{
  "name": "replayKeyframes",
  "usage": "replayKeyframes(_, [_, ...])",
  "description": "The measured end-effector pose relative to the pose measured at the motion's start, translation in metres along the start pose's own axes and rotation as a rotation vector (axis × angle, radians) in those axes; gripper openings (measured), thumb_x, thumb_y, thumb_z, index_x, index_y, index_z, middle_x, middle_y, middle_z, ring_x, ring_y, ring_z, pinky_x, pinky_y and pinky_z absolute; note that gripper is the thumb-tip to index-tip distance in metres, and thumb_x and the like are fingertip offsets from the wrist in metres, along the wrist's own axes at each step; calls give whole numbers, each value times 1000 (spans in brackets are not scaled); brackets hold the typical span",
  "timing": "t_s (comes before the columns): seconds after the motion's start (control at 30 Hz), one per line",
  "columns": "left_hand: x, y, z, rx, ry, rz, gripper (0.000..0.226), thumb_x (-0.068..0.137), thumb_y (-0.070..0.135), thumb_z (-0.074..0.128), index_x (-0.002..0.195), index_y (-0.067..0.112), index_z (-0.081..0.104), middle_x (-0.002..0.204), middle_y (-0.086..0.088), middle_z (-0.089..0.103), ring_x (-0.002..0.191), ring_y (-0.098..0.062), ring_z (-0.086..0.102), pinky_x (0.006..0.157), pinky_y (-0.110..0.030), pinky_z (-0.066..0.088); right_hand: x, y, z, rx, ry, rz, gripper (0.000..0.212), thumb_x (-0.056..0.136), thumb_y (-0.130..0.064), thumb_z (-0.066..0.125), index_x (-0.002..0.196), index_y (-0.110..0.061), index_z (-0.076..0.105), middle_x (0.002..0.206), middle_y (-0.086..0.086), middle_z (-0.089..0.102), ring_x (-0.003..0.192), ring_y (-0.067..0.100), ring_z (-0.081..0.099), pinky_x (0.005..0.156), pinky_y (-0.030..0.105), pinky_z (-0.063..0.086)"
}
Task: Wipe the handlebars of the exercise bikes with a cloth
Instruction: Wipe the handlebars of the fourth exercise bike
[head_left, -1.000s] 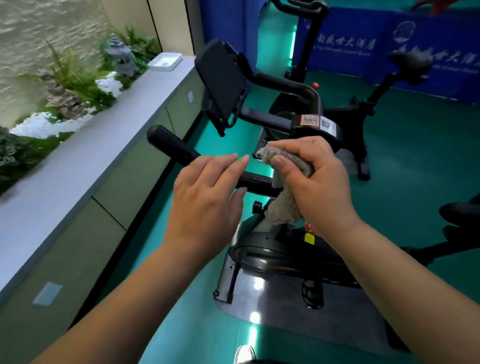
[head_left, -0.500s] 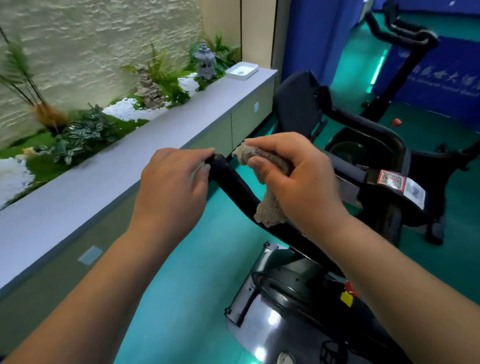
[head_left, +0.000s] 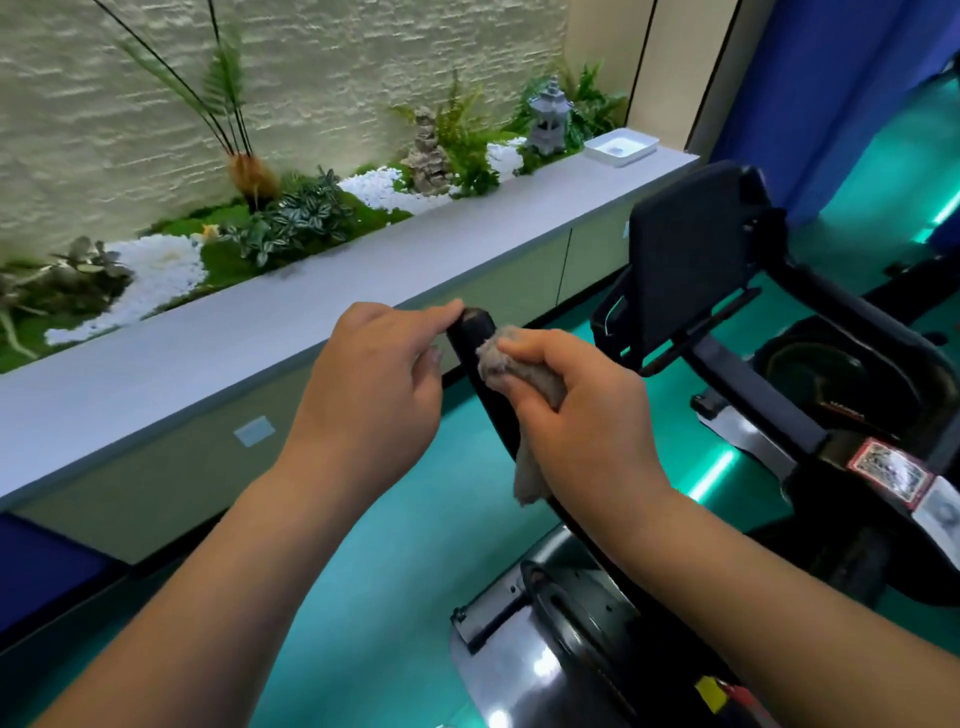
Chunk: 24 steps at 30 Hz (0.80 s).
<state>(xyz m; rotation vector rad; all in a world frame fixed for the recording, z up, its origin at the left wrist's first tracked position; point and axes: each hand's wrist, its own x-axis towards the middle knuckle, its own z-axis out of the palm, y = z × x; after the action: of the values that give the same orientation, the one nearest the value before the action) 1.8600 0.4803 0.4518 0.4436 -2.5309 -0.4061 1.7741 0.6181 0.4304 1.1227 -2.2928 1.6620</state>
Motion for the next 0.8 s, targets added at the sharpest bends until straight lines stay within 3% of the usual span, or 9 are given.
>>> replayKeyframes(0.17, [1,3,-4,1,-23,-6,41,89,5,54,126,21,61,87,10,55,97,-20,45,75,-21,25,27,-18,3,-27,-69,66,11,87,-15,66,98,-18,65,87,-13,65,87,0,58,71,4,43])
replayKeyframes(0.3, [3,-1,-4,-4,-16,20,41,87,1,57,124,17,63,86,10,60,95,-21,49,76,-22,30,-4,-12,-8,-108,-119,248,8,89,-25,64,92,-21,57,77,-9,63,70,9,58,62,22,44])
replayKeyframes(0.37, [5,-2,-3,-19,5,33,40,85,2,55,121,16,65,83,13,55,93,-20,50,74,-18,30,-3,-9,-8,-102,-115,281,6,90,-26,62,92,-23,57,77,-10,62,71,3,58,62,16,42])
replayKeyframes(0.53, [9,-5,-2,-57,40,73,37,80,5,52,112,13,70,82,2,68,86,-24,54,70,-16,31,36,-17,12,-3,-60,243,9,93,-23,58,94,-32,59,81,-17,63,80,-8,57,63,4,41])
replayKeyframes(0.7, [9,-12,-2,-110,55,74,38,80,7,52,112,16,70,78,12,56,84,-17,52,67,-15,30,6,-11,0,-32,-90,328,12,91,-24,60,94,-35,63,82,-19,65,82,-9,58,66,5,42])
replayKeyframes(0.8, [10,-15,0,-155,47,58,38,81,7,52,112,18,70,83,8,64,85,-15,53,68,-16,33,5,-11,2,-27,-51,314,13,90,-22,61,90,-36,62,79,-22,64,82,-10,58,68,3,42])
